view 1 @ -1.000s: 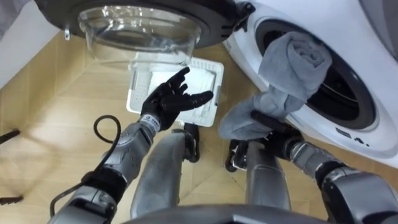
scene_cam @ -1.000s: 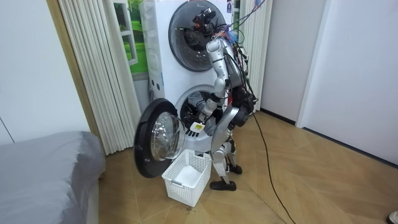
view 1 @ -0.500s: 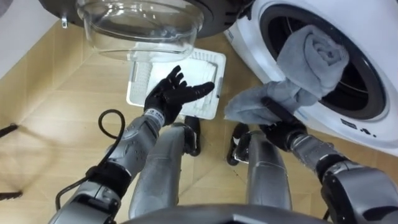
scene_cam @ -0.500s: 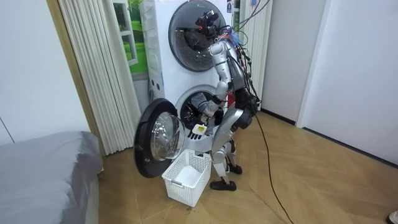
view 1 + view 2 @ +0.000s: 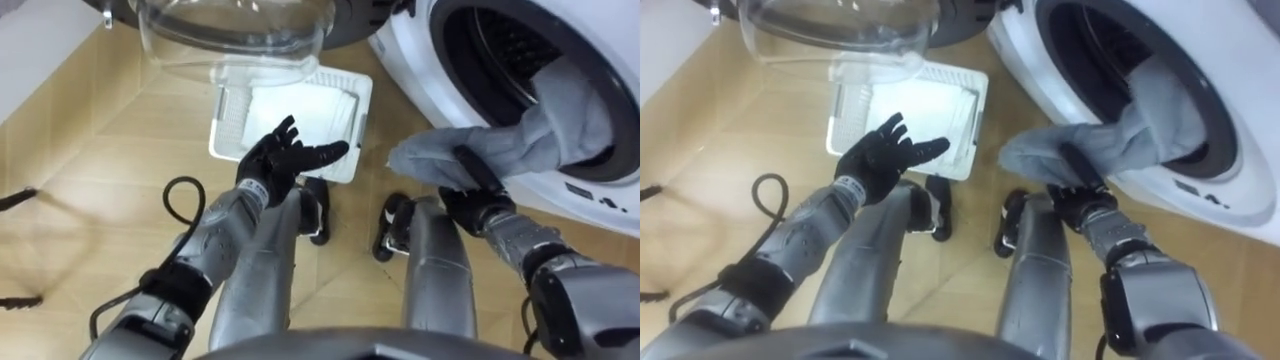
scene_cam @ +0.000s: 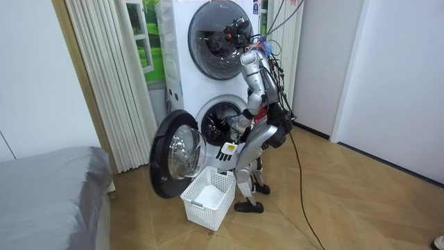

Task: Put towel into washing machine

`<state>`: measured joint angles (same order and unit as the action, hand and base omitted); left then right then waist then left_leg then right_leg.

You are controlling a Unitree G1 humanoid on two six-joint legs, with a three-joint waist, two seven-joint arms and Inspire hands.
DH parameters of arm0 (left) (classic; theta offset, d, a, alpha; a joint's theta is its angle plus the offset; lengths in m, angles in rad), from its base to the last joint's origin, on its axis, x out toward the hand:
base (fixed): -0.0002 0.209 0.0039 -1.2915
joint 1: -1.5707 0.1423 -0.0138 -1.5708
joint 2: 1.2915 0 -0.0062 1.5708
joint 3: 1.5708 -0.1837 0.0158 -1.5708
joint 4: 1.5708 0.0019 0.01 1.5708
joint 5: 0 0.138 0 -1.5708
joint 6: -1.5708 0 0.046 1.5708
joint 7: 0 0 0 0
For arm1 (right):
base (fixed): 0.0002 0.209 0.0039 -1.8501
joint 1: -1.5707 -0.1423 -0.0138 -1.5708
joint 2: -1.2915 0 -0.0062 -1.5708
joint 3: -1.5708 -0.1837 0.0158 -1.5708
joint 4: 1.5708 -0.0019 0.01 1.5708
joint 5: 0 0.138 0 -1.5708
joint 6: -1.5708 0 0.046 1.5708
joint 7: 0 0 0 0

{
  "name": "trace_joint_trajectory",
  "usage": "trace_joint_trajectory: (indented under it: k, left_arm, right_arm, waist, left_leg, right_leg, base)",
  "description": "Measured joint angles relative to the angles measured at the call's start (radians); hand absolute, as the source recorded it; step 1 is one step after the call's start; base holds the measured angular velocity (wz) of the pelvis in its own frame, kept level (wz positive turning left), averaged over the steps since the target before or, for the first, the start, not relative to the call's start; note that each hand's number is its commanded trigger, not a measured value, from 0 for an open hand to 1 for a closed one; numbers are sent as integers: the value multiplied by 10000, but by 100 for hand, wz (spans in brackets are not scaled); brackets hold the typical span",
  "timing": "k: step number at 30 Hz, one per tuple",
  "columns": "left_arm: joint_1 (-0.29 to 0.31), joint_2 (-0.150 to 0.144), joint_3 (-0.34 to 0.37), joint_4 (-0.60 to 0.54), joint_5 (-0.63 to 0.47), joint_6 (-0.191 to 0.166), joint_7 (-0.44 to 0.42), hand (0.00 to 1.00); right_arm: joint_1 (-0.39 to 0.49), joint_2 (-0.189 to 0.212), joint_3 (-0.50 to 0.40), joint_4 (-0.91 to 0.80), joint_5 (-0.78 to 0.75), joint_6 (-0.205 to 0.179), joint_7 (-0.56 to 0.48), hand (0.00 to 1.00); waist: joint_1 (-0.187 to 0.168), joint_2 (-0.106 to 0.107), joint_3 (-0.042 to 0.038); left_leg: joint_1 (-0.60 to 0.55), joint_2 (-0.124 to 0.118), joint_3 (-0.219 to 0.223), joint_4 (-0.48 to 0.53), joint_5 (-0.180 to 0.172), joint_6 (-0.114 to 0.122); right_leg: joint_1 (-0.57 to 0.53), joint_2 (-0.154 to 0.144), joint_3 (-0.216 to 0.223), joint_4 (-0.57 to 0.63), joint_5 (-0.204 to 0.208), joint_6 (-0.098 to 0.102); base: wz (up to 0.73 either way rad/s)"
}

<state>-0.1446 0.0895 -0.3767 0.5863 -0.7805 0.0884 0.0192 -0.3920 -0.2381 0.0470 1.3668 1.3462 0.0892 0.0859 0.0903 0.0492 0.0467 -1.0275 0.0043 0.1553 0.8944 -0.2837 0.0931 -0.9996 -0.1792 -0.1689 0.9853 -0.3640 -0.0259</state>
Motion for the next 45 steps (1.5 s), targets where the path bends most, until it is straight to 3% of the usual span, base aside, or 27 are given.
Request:
trace_joint_trajectory:
  k: [8,13,16,18,21,26,27,30,38,39,45]
  left_arm:
    - [126,8,-107,-460,-35,146,305,0]
    - [55,130,-192,-563,-19,-54,394,0]
    - [216,482,-195,-1021,-140,-308,648,0]
    - [326,754,-167,-1289,-91,-574,870,0]
    - [447,918,63,-1461,114,-766,1096,0]
    - [496,897,215,-1730,581,-991,1264,0]
    - [496,884,200,-1735,685,-1061,1264,0]
    - [492,873,205,-1725,749,-1284,1258,0]
    - [520,920,319,-1513,734,-1395,1008,0]
    - [517,924,387,-1513,734,-1396,945,0]
    - [452,926,420,-1196,731,-1601,844,0]
  right_arm:
    - [-124,-116,-20,-34,649,-136,-520,100]
    - [-288,-206,-124,-92,723,20,-506,100]
    - [-480,-207,-127,-211,1023,148,-615,100]
    - [-665,-210,-371,-597,1259,300,-947,100]
    - [-1057,-232,-873,-897,1752,337,-1357,100]
    - [-1293,-709,-1347,-1955,1994,313,-1725,100]
    - [-1417,-844,-1573,-1999,2057,249,-1730,100]
    - [-1536,-1024,-1948,-1999,2278,71,-1772,100]
    - [-1529,-1041,-1993,-1934,2551,58,-1752,100]
    - [-1530,-1041,-1992,-1937,2549,58,-1744,0]
    - [-1579,-1042,-1992,-1940,2635,52,-1753,0]
  waist:
    - [13,23,-12]
    - [-48,-66,9]
    - [-186,-242,16]
    - [-306,-562,28]
    - [-570,-924,18]
    - [-866,-1058,26]
    - [-897,-1143,76]
    - [-986,-1375,101]
    - [-1079,-1503,152]
    - [-1079,-1506,153]
    - [-1057,-1504,154]
  left_leg:
    - [-435,120,24,333,31,-7]
    - [-304,195,233,230,30,-5]
    - [-210,198,349,153,23,2]
    - [-157,189,457,61,29,6]
    - [-25,196,559,-38,25,10]
    - [124,167,486,-122,-31,99]
    - [260,136,502,-199,-32,105]
    - [539,95,453,-383,-38,116]
    - [747,13,488,-616,-43,128]
    - [746,16,488,-610,-49,135]
    - [706,39,493,-609,-59,150]
  right_leg:
    - [-433,-74,-90,388,-102,-167]
    - [-449,-110,46,383,-89,-190]
    - [-462,-186,189,384,-88,-191]
    - [-517,-190,300,394,-87,-191]
    - [-416,-175,298,299,-86,-183]
    - [-176,-150,258,76,-48,-61]
    - [-53,-208,246,10,-32,-32]
    - [277,-247,121,-203,-39,2]
    - [466,-301,22,-448,-17,59]
    - [464,-300,22,-448,-17,59]
    - [434,-323,28,-416,-19,62]
  base:
    - [3]
    - [-6]
    - [-6]
    - [-4]
    - [-5]
    - [-1]
    - [0]
    - [1]
    - [0]
    - [0]
    - [0]
